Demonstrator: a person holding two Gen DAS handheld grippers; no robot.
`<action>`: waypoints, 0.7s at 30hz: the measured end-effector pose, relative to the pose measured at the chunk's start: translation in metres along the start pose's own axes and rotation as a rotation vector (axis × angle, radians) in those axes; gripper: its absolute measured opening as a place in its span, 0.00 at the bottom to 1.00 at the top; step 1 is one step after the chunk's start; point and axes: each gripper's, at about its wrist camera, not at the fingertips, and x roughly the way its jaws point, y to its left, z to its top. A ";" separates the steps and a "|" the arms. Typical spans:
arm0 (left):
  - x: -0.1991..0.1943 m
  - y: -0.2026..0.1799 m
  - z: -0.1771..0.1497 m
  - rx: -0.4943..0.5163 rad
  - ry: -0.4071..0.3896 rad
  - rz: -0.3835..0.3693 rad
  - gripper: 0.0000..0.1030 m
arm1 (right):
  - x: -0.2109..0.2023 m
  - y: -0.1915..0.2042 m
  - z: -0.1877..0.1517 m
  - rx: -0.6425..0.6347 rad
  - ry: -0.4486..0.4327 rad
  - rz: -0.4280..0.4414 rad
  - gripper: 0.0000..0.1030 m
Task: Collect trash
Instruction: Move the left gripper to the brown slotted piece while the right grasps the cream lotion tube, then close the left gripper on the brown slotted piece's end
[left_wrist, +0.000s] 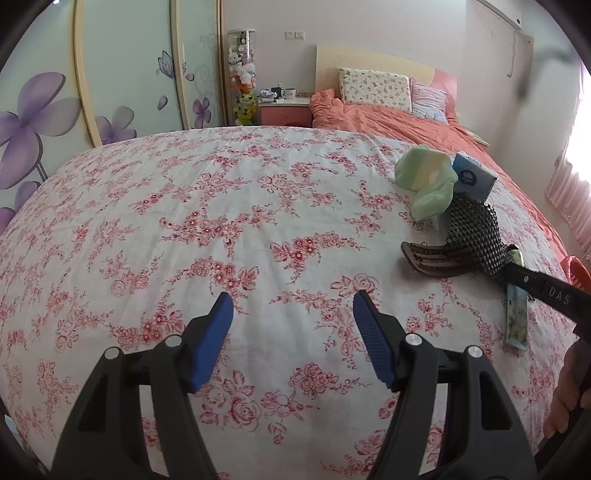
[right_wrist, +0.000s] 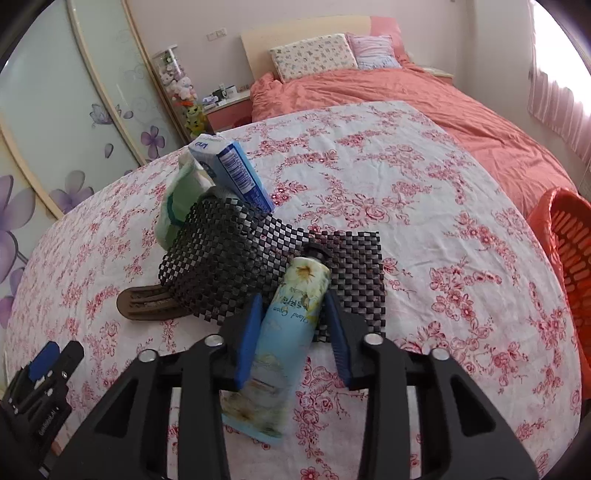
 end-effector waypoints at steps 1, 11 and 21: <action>0.000 -0.001 0.001 0.000 0.001 -0.004 0.64 | -0.001 -0.001 -0.001 -0.002 0.001 0.000 0.28; 0.008 -0.030 0.015 -0.005 0.020 -0.100 0.60 | -0.017 -0.046 -0.008 0.014 -0.034 -0.132 0.28; 0.045 -0.067 0.034 -0.001 0.086 -0.192 0.25 | -0.015 -0.064 -0.008 0.025 -0.046 -0.141 0.28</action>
